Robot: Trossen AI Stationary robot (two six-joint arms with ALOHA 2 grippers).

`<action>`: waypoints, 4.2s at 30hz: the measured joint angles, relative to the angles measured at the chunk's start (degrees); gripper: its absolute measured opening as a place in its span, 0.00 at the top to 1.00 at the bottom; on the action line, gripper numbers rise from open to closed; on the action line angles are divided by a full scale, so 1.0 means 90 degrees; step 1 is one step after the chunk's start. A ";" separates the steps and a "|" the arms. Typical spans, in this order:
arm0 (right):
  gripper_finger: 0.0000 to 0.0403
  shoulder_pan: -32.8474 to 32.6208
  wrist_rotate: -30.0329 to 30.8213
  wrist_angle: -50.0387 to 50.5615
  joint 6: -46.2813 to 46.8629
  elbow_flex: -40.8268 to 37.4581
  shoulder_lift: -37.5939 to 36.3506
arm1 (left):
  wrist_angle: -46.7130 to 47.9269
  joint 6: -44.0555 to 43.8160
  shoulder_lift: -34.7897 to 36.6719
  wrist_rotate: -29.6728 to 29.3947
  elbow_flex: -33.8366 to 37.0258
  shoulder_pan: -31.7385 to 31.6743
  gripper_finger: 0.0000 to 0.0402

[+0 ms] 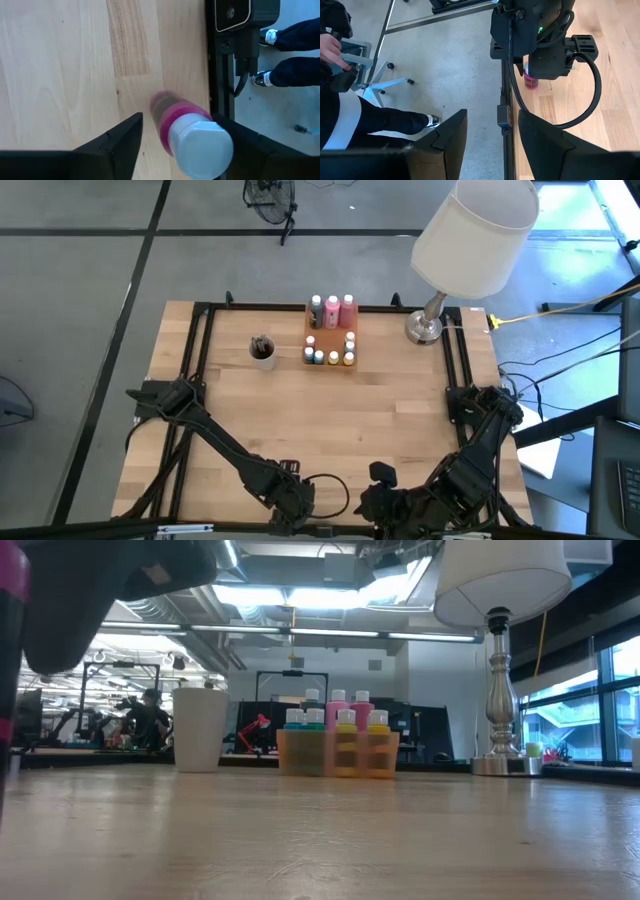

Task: Pick & Place Paint Supplies
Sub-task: Put the pink paint bottle into the orange bin

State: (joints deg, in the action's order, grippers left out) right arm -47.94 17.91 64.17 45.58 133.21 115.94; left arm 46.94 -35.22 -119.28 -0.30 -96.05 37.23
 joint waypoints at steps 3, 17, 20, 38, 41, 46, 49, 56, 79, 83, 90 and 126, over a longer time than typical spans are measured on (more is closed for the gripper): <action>0.55 0.0004 0.0000 0.0004 -0.0002 0.0000 0.0000 | -0.0002 0.0059 0.0000 0.0072 0.0000 -0.0009 0.49; 0.55 0.0041 -0.0007 0.0012 -0.0077 0.0000 0.0000 | -0.0007 0.0204 0.0000 0.0252 0.0000 -0.0109 0.64; 0.55 0.0041 -0.0006 -0.0111 -0.0113 0.0000 0.0000 | 0.0015 0.0066 0.0010 0.0362 0.0000 -0.0114 0.64; 0.55 -0.0263 -0.2144 -0.4081 -0.1706 0.0000 -0.0518 | 0.2772 0.0264 0.0015 0.0002 -0.1718 -0.0308 0.64; 0.55 -0.0500 -0.2351 -0.4451 -0.2028 0.0005 -0.0674 | 0.3556 0.0327 0.0015 -0.0272 -0.2266 -0.0429 0.64; 0.55 -0.0947 -0.2331 -0.4462 -0.2341 0.0007 -0.0841 | 0.4708 0.0333 0.0015 -0.0760 -0.3191 -0.0761 0.64; 0.55 -0.1168 -0.2344 -0.4451 -0.2441 0.0007 -0.0848 | 0.4766 0.0476 0.0064 -0.1005 -0.3578 -0.1012 0.64; 0.55 -0.1358 -0.2344 -0.4174 -0.2516 0.0007 -0.0914 | 0.4787 0.1078 0.0242 -0.1517 -0.4000 -0.1816 0.64; 0.55 -0.0042 -0.0971 -0.2095 -0.3101 0.0007 -0.1651 | 0.4789 0.5711 0.0788 -0.1226 -0.4002 -0.6043 0.64; 0.55 0.0257 -0.1036 -0.1989 -0.3075 0.0007 -0.1674 | 0.4553 0.6206 0.0725 -0.0717 -0.3927 -0.6635 0.64; 0.55 0.0609 -0.1059 -0.1824 -0.3045 0.0007 -0.1758 | 0.3975 0.6881 0.0702 0.0103 -0.3317 -0.7117 0.64; 0.55 0.1150 -0.1061 -0.1334 -0.3115 0.0007 -0.1863 | 0.2685 0.7623 0.0214 0.0939 -0.2263 -0.7655 0.64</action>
State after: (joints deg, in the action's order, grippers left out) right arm -37.58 8.36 52.16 17.54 133.27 99.18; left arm 71.10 33.39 -117.35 8.15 -116.42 -31.66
